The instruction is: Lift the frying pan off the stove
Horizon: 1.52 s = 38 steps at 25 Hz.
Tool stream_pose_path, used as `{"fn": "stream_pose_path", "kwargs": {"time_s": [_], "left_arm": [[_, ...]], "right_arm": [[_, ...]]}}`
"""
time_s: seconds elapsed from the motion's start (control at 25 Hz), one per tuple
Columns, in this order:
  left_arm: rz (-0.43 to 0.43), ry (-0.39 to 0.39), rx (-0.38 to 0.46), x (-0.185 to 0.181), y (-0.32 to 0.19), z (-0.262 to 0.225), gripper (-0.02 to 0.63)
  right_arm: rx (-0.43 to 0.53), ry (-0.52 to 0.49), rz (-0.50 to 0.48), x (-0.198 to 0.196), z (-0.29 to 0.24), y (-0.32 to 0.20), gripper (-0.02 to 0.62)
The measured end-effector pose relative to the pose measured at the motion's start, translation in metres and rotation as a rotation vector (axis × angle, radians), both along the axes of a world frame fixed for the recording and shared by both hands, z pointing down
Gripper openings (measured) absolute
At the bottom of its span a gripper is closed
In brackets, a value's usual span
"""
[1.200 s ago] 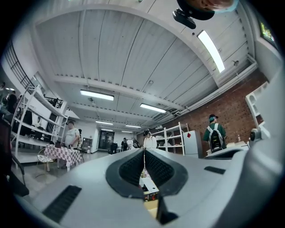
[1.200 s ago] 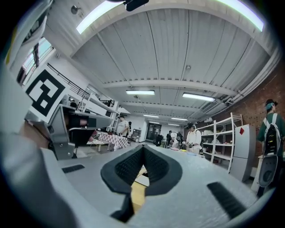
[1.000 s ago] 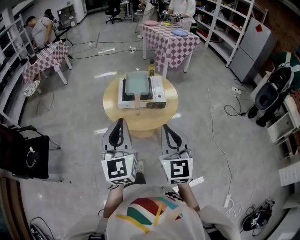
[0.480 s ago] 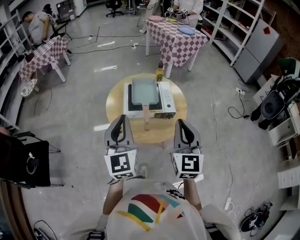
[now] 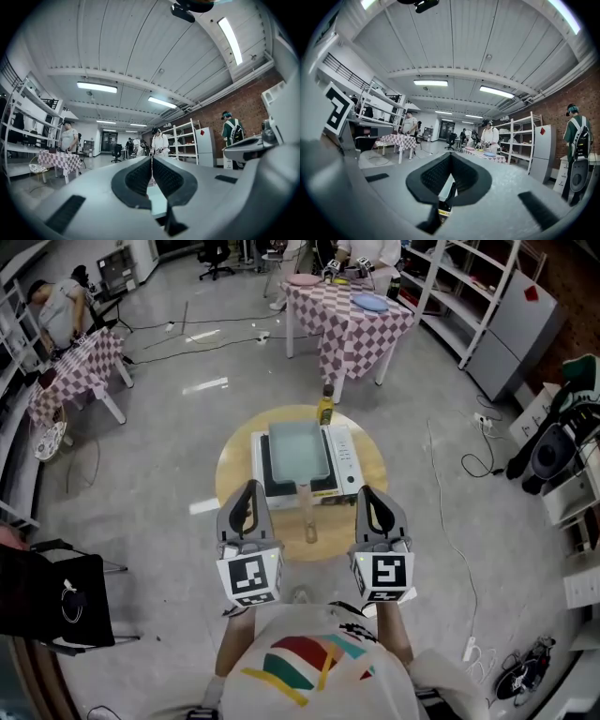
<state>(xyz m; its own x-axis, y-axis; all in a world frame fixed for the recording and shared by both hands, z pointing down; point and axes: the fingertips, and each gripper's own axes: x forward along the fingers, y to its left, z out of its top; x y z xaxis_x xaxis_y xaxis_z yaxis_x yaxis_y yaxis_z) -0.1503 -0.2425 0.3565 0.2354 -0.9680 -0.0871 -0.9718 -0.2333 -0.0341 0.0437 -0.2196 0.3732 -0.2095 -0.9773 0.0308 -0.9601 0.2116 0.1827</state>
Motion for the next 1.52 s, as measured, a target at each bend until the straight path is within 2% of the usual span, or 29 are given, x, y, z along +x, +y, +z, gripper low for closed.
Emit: {"fn": "stream_pose_path", "kwargs": {"time_s": [0.2,0.44,0.64,1.2,1.36,1.4,1.48,1.52], "left_arm": [[-0.001,0.036,-0.028,-0.006,-0.026,0.002,0.006],[0.006,0.043,-0.081,-0.001,-0.032,0.018,0.006],[-0.003,0.067,-0.118,0.000,-0.043,0.022,0.006],[-0.010,0.089,-0.156,0.019,-0.064,0.027,0.008],[0.046,0.122,-0.184,0.026,-0.068,0.030,0.009],[0.079,0.153,-0.208,0.029,-0.071,0.032,0.020],[0.158,0.230,-0.277,0.036,-0.076,0.041,0.129],[0.195,0.266,-0.314,0.039,-0.079,0.047,0.152]], "right_arm": [[0.000,0.013,-0.010,-0.010,-0.003,-0.023,-0.002],[-0.013,0.013,-0.021,-0.010,0.004,-0.037,-0.002],[0.014,0.021,-0.047,-0.017,-0.005,-0.050,-0.002],[0.005,0.010,-0.105,-0.004,-0.006,-0.066,-0.002],[-0.009,-0.001,-0.122,-0.004,-0.004,-0.070,-0.002],[-0.008,-0.003,-0.129,-0.005,-0.004,-0.071,-0.002],[-0.004,0.001,-0.142,-0.008,-0.005,-0.073,-0.002],[-0.003,0.004,-0.148,-0.008,-0.004,-0.073,-0.002]]}}
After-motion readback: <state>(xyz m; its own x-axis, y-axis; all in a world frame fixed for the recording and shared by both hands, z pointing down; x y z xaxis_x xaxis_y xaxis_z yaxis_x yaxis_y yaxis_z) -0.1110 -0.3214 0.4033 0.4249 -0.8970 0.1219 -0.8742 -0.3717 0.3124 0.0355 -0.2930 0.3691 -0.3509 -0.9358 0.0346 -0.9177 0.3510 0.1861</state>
